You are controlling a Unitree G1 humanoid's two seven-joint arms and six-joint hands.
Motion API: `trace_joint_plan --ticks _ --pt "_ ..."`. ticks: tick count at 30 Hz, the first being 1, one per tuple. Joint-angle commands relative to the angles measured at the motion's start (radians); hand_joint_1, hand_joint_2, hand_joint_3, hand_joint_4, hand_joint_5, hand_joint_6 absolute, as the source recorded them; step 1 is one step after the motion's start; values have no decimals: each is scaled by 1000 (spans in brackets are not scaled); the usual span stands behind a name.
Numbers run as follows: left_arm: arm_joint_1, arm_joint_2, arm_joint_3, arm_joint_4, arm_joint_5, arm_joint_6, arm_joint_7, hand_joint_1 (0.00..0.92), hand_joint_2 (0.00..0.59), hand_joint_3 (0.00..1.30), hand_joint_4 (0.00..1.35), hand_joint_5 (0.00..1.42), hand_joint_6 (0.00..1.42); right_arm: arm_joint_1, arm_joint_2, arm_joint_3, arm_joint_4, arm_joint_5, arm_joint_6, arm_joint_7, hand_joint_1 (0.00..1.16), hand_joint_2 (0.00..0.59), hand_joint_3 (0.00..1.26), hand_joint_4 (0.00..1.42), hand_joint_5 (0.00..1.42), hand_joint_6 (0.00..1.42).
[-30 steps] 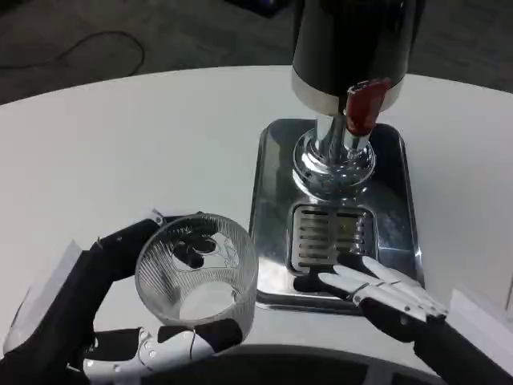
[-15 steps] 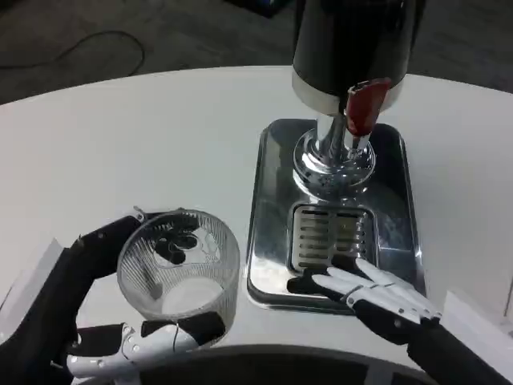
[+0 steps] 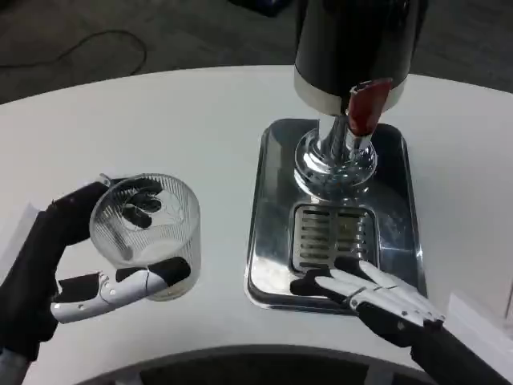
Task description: Grasp the cup under the faucet to collect the drink, then remove the cup.
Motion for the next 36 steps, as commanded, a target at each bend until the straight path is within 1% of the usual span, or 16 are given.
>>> trace_joint_plan --ticks 1,6,9,15,18,23,28,32,36 --pt "-85 6 -30 66 31 -20 32 625 180 746 887 1092 940 22 4 -22 -23 7 -19 -5 595 425 165 94 0 0" --pt "-206 -29 -110 153 108 12 76 627 180 746 887 1092 939 30 8 -26 -26 8 -23 -4 595 425 165 94 0 0" --pt "-248 -42 -145 187 135 25 96 627 181 746 887 1092 940 33 11 -28 -27 9 -26 -5 595 425 168 94 0 0" --pt "-324 -55 -200 263 176 50 127 628 181 746 887 1092 945 47 16 -40 -29 15 -33 -7 597 425 173 94 0 0" --pt "-368 -59 -224 310 196 56 139 628 181 746 887 1092 946 56 20 -44 -29 17 -39 -9 597 425 174 94 0 0" --pt "-426 -63 -246 379 207 64 153 629 182 746 887 1080 946 62 22 -46 -28 19 -44 -9 598 425 174 94 0 0" --pt "-499 -66 -277 473 221 51 176 629 182 746 887 1080 946 67 24 -54 -26 22 -46 -9 598 425 174 94 0 0" --pt "-547 -75 -303 526 232 43 197 629 182 746 887 1080 958 70 25 -61 -25 25 -46 -9 598 425 174 94 0 0" --pt "-599 -93 -327 588 244 43 218 629 183 746 887 1087 961 71 27 -63 -23 27 -43 -8 598 425 174 94 0 0"
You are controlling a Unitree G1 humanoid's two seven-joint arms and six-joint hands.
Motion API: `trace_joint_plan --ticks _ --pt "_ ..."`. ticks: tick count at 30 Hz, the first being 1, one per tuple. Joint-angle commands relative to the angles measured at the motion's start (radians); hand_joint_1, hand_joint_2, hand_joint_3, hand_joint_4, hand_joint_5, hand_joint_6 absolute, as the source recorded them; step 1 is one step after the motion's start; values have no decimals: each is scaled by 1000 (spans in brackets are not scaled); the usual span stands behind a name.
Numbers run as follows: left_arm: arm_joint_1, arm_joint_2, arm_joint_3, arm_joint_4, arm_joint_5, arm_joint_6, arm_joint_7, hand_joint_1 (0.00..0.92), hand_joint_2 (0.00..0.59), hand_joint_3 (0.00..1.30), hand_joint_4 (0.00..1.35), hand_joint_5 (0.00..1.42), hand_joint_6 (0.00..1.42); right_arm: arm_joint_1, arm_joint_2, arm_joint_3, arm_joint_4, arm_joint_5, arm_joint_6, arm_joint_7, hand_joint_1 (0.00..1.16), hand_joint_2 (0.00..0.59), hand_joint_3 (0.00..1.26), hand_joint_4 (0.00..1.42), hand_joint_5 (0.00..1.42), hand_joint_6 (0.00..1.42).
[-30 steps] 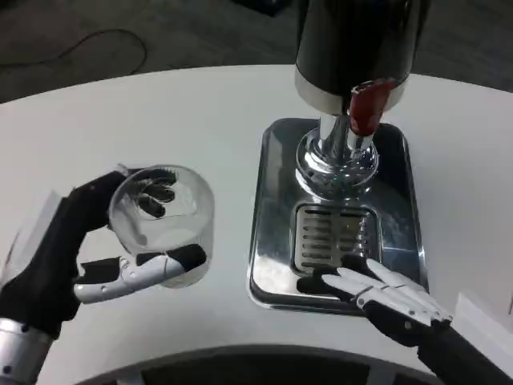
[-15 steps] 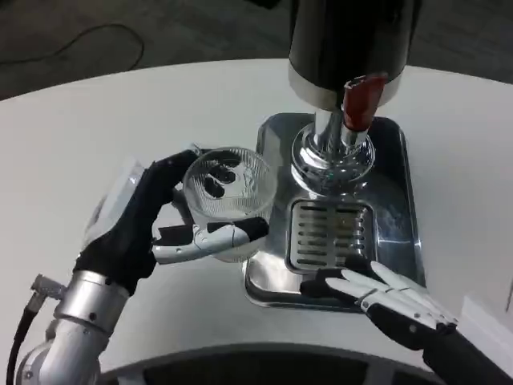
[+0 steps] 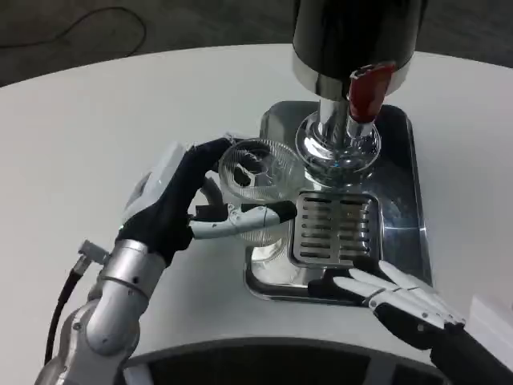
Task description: Grasp the cup under the faucet to collect the drink, then remove the cup.
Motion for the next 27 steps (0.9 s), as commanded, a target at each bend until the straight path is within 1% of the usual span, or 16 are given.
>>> trace_joint_plan --ticks 1,13,22,27 --pt "-68 -25 -21 57 5 -22 41 629 183 746 887 1089 962 13 7 -4 -6 11 -13 -7 598 425 174 94 0 0" --pt "-131 -57 -83 125 24 -31 68 629 183 746 893 1092 962 28 17 -11 -2 12 -16 -10 598 425 174 94 0 0" --pt "-162 -87 -105 141 43 -23 76 629 183 746 894 1092 962 42 23 -28 -1 22 -21 -10 598 425 174 94 0 0" --pt "-179 -95 -119 156 47 -15 74 629 183 745 894 1092 962 48 30 -33 2 24 -28 -9 598 425 174 94 0 0"
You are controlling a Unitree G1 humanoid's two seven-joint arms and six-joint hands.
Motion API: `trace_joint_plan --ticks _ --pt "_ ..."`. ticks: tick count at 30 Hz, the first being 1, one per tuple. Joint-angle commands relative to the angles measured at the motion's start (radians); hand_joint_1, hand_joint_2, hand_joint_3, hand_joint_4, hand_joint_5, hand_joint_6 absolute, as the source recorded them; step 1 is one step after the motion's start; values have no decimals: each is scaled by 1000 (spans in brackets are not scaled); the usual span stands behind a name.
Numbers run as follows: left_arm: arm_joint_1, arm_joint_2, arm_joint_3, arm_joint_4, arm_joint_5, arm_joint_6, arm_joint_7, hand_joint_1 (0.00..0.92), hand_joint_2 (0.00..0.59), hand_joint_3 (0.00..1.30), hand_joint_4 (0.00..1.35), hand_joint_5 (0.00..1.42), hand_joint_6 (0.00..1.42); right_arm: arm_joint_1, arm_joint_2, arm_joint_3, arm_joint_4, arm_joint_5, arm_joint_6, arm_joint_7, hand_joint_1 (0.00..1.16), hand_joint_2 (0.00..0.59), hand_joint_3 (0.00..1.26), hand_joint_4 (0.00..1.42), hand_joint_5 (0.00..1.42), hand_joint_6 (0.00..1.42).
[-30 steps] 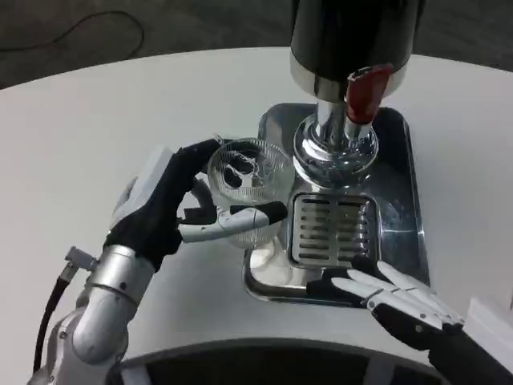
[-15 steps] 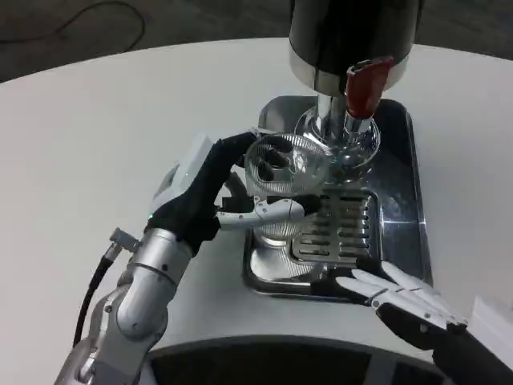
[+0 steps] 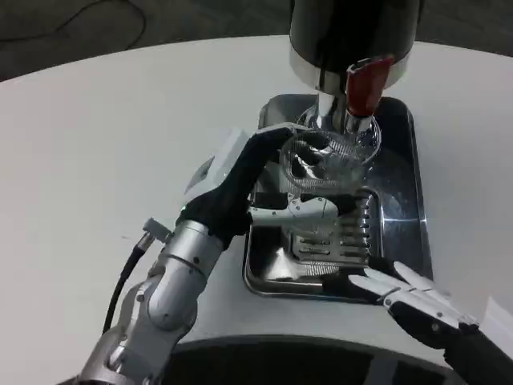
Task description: Grasp the cup under the faucet to collect the drink, then remove the cup.
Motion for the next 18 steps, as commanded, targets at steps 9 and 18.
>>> trace_joint_plan --ticks 9,18 --pt "-44 -19 -26 31 9 -9 13 633 180 751 895 1080 962 24 9 -13 12 14 -38 -9 598 425 175 99 0 0" --pt "-62 -26 -41 52 9 3 16 636 177 754 895 1080 940 30 13 -20 17 18 -44 -13 604 429 175 105 0 0"
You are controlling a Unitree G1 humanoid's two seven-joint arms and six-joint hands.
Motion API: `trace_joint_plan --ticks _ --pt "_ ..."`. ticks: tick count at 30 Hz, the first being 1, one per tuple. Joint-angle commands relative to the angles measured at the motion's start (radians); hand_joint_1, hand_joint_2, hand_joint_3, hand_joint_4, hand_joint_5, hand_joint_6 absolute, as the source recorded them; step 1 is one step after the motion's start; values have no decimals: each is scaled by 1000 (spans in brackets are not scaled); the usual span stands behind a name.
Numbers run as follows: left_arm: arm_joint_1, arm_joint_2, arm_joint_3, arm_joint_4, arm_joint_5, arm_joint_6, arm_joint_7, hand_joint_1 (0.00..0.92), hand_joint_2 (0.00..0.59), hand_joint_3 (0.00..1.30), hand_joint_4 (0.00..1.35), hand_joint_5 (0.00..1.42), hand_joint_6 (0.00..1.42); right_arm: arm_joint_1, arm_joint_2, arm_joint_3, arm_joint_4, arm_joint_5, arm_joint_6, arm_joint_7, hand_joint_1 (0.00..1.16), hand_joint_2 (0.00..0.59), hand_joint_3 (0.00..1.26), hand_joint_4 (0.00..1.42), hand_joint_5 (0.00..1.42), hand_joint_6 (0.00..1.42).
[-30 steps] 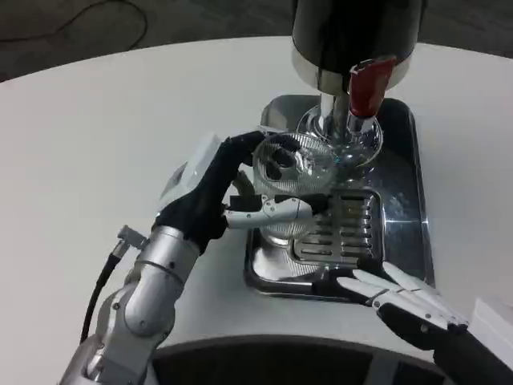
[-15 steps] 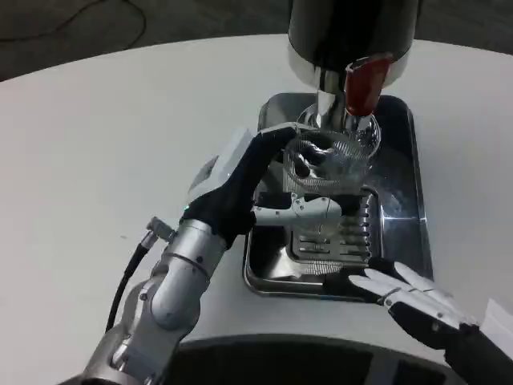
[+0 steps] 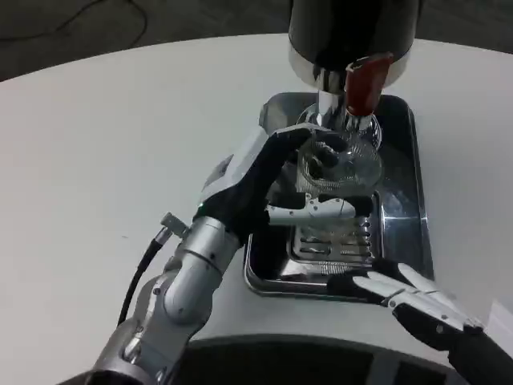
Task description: Grasp the cup under the faucet to collect the drink, then remove the cup.
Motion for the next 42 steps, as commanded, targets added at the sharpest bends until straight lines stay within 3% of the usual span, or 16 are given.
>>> trace_joint_plan --ticks 1,15,21,25,30,33,38,42 --pt "-19 -3 -6 10 8 1 16 635 177 754 895 1080 939 20 8 -10 7 16 -25 -12 605 430 175 106 0 0" --pt "4 9 -13 2 8 6 10 620 166 732 813 965 850 20 9 -14 11 27 -32 -15 612 431 181 106 0 0" --pt "8 12 -13 -5 8 4 10 607 165 644 748 930 815 23 12 -15 12 29 -37 -17 613 432 183 106 0 0" --pt "13 15 -12 -9 8 3 12 535 159 514 582 885 799 26 16 -18 13 31 -40 -19 614 432 184 106 0 0" --pt "29 21 -1 -16 -7 -3 8 386 124 268 221 797 784 35 20 -24 15 37 -48 -23 614 432 184 106 1 0" --pt "34 26 -1 -22 -9 -9 4 323 81 202 127 656 665 38 23 -25 18 40 -54 -24 614 432 184 106 1 0" --pt "46 33 -1 -29 -24 -23 -12 221 14 80 6 244 278 41 28 -24 19 41 -63 -25 614 432 184 106 1 0" --pt "51 38 -2 -31 -28 -28 -19 178 0 26 0 84 96 45 33 -25 18 41 -69 -25 614 432 184 106 1 0"
